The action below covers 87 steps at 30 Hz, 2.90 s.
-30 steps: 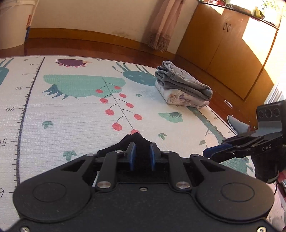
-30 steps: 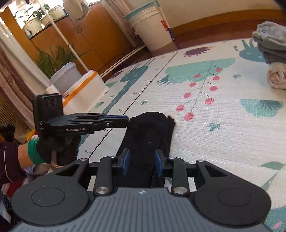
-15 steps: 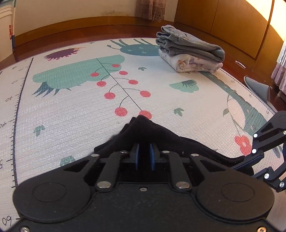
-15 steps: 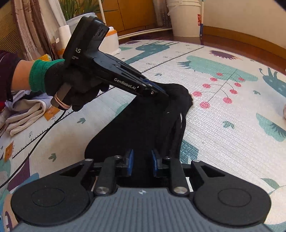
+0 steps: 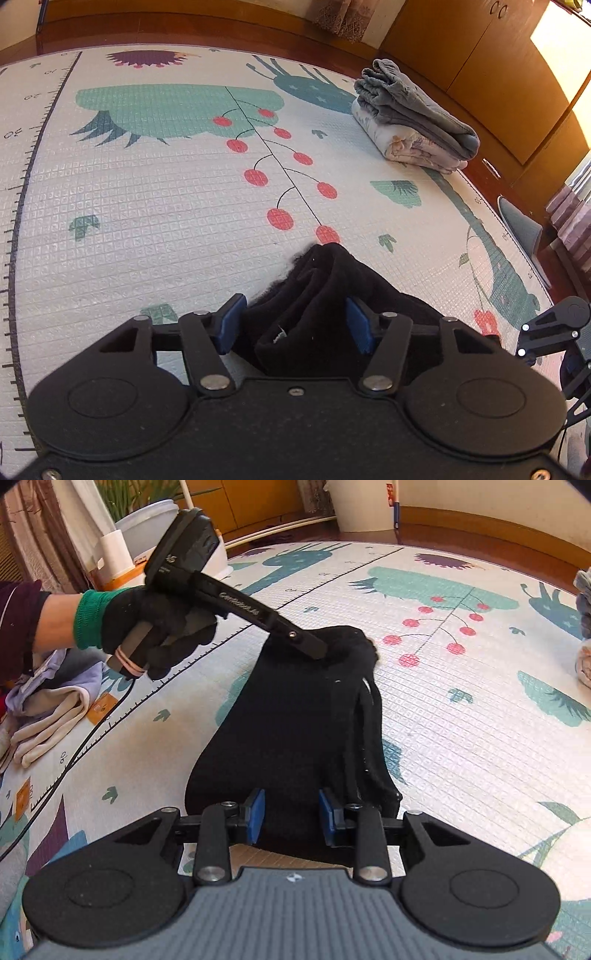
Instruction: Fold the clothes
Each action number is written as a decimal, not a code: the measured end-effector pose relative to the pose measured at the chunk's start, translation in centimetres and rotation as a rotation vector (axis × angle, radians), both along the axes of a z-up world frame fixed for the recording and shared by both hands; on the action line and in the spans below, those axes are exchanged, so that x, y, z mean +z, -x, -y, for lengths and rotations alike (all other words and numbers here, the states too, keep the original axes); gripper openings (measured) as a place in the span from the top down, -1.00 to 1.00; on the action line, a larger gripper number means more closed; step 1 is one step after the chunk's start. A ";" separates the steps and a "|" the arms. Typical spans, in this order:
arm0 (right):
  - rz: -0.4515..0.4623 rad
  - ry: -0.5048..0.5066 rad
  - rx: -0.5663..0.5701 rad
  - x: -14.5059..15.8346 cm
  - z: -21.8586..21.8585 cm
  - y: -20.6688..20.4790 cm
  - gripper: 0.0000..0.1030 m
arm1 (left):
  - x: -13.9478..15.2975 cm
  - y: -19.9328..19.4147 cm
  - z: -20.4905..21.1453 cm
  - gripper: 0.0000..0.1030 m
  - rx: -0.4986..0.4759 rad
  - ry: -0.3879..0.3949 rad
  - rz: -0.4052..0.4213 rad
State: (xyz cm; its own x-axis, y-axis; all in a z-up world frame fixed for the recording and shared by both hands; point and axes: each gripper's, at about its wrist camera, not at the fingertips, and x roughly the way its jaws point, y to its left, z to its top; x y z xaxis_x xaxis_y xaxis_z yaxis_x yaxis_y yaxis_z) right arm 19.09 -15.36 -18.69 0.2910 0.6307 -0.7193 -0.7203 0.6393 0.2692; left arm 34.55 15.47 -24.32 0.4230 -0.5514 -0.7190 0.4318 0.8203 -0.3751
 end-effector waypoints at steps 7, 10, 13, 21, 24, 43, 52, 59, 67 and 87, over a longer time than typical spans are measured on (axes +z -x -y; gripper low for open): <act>0.044 -0.028 -0.104 1.0 3.3 -1.4 0.31 | 0.1 8.0 -1.0 0.22 -0.032 0.038 -0.087; 0.052 -0.069 -0.220 2.0 5.6 -0.8 0.08 | 1.4 8.4 -2.8 0.16 0.072 0.084 -0.034; -0.047 -0.128 -0.366 1.6 7.8 -0.4 -0.15 | 2.6 6.6 -3.2 -0.23 0.090 0.099 0.019; -0.396 -0.233 -0.466 -2.7 7.2 -0.9 -0.11 | -0.6 1.1 -0.2 -0.35 0.014 0.026 -0.035; -0.373 -0.246 -0.482 -2.5 7.3 -2.0 0.07 | -0.7 1.8 -0.7 0.20 0.060 0.070 -0.104; -0.406 -0.360 -0.550 -3.1 9.5 -2.3 0.45 | -1.2 7.7 0.8 0.33 0.290 0.244 -0.228; -0.310 -0.514 -0.607 1.4 15.1 -5.1 0.53 | 3.2 4.8 5.3 0.37 0.263 0.368 -0.247; -0.099 -0.639 -0.668 7.4 21.7 -10.4 0.53 | 11.4 -3.6 11.9 0.38 0.178 0.416 -0.116; 0.030 -0.701 -0.721 12.2 28.4 -21.2 0.53 | 18.4 -15.2 20.8 0.38 0.114 0.387 -0.011; 0.071 -0.341 -0.906 5.5 26.8 -24.4 -0.07 | 11.3 -16.6 22.7 -0.02 0.263 0.078 0.043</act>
State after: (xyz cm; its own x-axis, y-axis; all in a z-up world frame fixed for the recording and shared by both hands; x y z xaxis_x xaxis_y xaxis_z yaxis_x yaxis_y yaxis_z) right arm 43.52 -42.16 -13.17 0.8046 0.3179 -0.5016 -0.0150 0.8553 0.5179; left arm 51.13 -7.22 -13.02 0.5887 -0.4715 -0.6566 0.2245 0.8757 -0.4276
